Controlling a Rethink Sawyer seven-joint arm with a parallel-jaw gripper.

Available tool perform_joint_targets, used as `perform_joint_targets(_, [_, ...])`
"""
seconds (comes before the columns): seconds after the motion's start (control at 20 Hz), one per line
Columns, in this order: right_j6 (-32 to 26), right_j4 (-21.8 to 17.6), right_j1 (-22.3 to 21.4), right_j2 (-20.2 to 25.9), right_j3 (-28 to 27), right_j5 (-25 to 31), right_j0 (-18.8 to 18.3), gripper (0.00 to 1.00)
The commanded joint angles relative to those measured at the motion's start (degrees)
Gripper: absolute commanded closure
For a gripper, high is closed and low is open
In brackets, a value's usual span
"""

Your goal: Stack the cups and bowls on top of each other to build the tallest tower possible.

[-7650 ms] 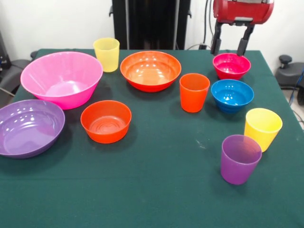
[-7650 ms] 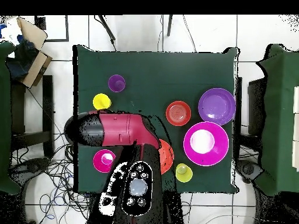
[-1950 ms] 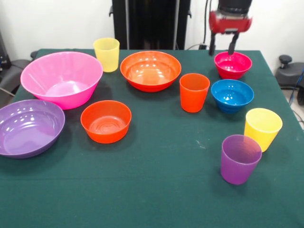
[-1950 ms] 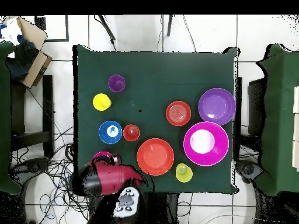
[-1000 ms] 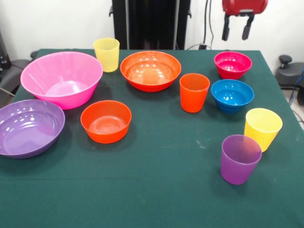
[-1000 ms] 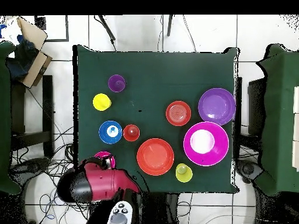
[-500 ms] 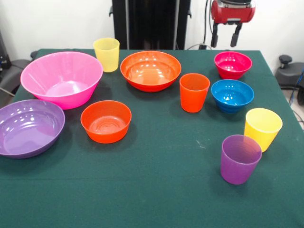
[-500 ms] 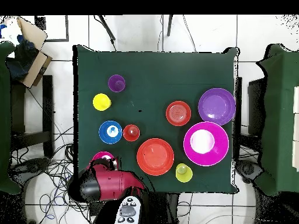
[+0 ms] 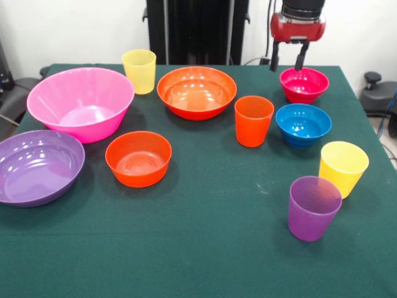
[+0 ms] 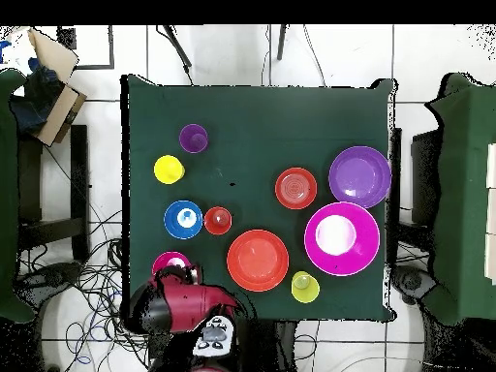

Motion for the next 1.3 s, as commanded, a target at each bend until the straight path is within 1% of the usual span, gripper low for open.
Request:
perform_joint_targets(0.05, [11.4,-0.6,5.6,4.8,0.7,-4.0,0.1,0.0])
perform_joint_targets(0.45, [14.1,-0.2,8.7,4.7,-0.8,-6.7,2.0,0.0])
perform_joint_targets(0.6, [14.7,-0.7,9.8,4.6,-1.8,-7.3,2.0,0.0])
perform_joint_targets(0.7, [14.7,-1.0,9.8,4.5,-2.2,-7.0,1.8,0.0])
perform_joint_targets(0.9, [15.7,-1.0,11.2,4.4,-2.6,-8.2,2.6,0.0])
perform_joint_targets(1.3, [16.8,0.0,15.9,4.9,-4.8,-12.0,3.3,0.0])
